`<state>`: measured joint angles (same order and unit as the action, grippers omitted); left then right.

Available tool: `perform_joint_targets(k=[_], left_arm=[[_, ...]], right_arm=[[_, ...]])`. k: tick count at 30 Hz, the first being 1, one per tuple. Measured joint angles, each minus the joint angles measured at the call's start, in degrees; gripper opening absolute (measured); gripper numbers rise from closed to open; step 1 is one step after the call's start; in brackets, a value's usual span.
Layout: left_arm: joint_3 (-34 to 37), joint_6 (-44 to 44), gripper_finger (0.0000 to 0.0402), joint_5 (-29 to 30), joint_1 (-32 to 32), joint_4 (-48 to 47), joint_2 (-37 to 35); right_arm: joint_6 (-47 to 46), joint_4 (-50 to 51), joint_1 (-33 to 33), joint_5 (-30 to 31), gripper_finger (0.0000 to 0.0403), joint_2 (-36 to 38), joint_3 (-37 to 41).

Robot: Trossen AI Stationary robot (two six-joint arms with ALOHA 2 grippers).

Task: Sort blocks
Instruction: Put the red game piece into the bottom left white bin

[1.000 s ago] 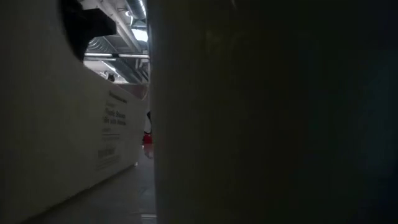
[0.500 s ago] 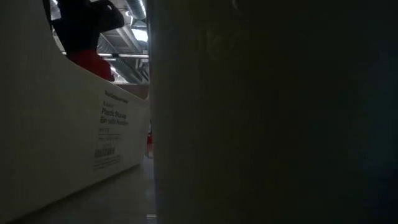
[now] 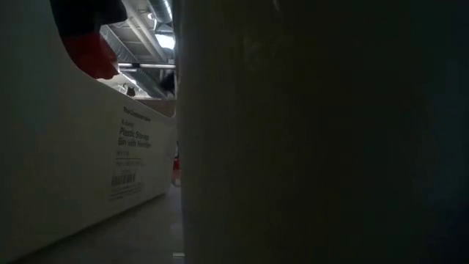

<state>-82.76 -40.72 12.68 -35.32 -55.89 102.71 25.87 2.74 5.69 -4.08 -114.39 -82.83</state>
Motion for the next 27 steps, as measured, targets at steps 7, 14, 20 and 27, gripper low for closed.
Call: perform_joint_targets(k=[7,14,20,27], left_arm=[[0.0,-0.89,0.0221,0.27,-0.29,0.03,0.05],[0.0,-1.56,0.0221,3.79,-0.18,0.08,0.05],[0.0,-1.33,0.0221,4.04,-0.18,3.29,0.09],[0.0,-1.33,0.0221,4.47,-0.18,4.52,0.15]], right_arm=[[-3.3,-4.23,3.59,-0.98,0.0186,0.0,0.0],[-3.56,-6.21,7.01,-0.93,0.0186,-0.33,0.0],[-3.56,-10.44,8.59,-0.42,0.0186,-0.33,-0.02],[-3.55,-11.29,8.99,1.57,0.0186,-0.32,-0.02]])
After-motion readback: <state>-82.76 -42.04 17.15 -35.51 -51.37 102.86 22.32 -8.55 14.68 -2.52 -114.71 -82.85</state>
